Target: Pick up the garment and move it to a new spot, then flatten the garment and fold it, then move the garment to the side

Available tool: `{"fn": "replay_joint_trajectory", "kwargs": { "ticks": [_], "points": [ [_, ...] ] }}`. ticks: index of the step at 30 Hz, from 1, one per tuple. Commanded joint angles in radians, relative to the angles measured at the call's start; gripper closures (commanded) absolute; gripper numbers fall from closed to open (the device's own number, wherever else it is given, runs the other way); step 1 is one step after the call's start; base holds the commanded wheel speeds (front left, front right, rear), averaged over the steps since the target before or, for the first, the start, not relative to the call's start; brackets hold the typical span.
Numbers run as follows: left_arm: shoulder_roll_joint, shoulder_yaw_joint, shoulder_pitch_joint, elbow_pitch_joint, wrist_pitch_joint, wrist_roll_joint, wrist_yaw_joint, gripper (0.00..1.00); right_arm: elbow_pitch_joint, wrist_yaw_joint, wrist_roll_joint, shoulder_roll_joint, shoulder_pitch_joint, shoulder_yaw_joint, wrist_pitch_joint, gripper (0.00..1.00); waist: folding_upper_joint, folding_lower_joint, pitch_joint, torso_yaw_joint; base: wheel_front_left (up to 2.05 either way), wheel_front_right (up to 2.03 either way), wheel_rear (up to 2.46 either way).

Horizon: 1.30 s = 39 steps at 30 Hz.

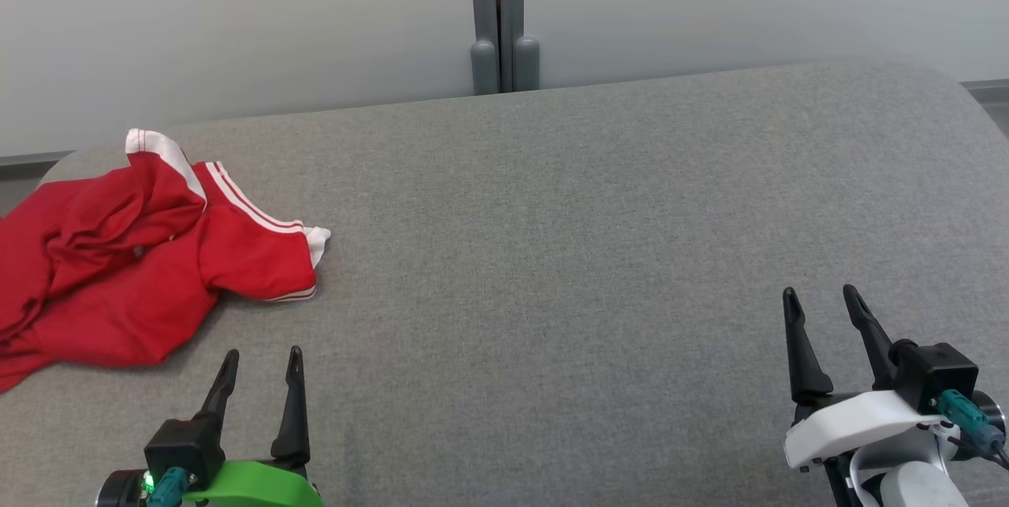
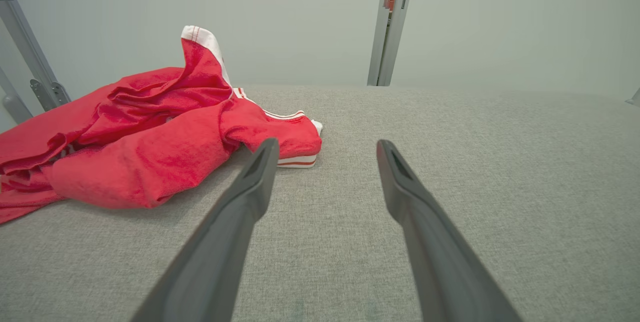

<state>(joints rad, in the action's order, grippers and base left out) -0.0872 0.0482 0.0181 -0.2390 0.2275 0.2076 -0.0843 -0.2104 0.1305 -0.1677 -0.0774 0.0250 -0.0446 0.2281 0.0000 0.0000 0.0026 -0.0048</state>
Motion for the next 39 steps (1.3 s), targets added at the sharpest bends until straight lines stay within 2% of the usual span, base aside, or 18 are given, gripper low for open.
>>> {"fn": "replay_joint_trajectory", "kwargs": {
  "ticks": [1,16,22,28,35,39],
  "points": [
    [0.0,-0.004,0.007,-0.001,0.009,-0.023,-0.005,0.0,0.001,0.0,0.023,-0.001,-0.007,-0.001,0.009,0.0,0.0,0.0,0.0,0.0,0.0,0.0,0.0],
    [0.018,-0.019,0.011,-0.011,0.037,-0.125,-0.025,0.0,-0.005,0.0,0.115,0.001,-0.013,0.006,0.036,0.0,0.0,0.0,-0.001,0.006,0.0,0.0,0.0],
    [0.023,-0.029,0.004,-0.014,0.037,-0.129,-0.027,0.0,0.003,0.0,0.12,0.004,-0.018,0.005,0.038,0.0,0.0,0.0,-0.001,0.045,0.0,0.0,0.0],
    [0.028,-0.028,0.002,-0.02,0.037,-0.12,-0.027,0.0,0.0,0.0,0.114,0.007,-0.03,0.009,0.038,0.0,0.0,0.0,-0.006,0.159,0.0,0.0,0.0],
    [0.031,-0.05,0.035,-0.024,0.037,-0.119,-0.024,0.0,-0.011,0.0,0.111,0.014,-0.02,0.054,0.038,0.0,0.0,0.0,-0.007,0.337,0.0,0.0,0.0],
    [0.032,-0.077,0.055,-0.014,0.037,-0.115,-0.024,0.0,-0.018,0.0,0.111,0.014,0.018,0.097,0.038,0.0,0.0,0.0,0.015,0.396,0.0,0.0,0.0]
  ]
}}
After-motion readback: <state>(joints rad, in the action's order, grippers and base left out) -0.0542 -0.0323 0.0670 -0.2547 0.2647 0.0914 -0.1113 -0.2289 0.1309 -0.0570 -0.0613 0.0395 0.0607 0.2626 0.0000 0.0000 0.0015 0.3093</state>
